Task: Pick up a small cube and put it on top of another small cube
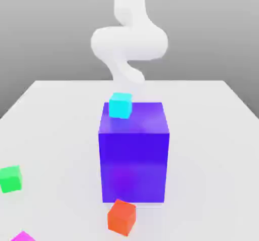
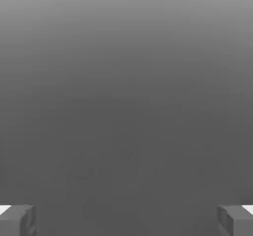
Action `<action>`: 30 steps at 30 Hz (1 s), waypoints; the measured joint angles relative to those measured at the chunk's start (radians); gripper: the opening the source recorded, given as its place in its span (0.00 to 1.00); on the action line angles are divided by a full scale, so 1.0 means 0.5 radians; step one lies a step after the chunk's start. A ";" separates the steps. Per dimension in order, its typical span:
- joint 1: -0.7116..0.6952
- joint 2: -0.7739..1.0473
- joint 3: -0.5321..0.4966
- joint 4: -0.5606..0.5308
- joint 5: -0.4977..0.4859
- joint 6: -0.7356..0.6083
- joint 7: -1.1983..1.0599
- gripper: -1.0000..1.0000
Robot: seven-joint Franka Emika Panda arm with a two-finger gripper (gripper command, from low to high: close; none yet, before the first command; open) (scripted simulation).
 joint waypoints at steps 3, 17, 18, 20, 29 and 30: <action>-0.036 0.228 -0.032 0.034 0.002 0.049 0.032 0.50; -0.199 1.244 -0.203 0.187 0.075 0.268 0.129 0.50; -0.214 1.317 -0.213 0.198 0.086 0.284 0.132 0.50; -0.255 1.463 -0.230 0.220 0.109 0.314 0.137 0.50; -0.386 2.121 -0.282 0.319 0.222 0.451 0.154 0.50; -0.404 2.194 -0.286 0.330 0.235 0.466 0.155 0.50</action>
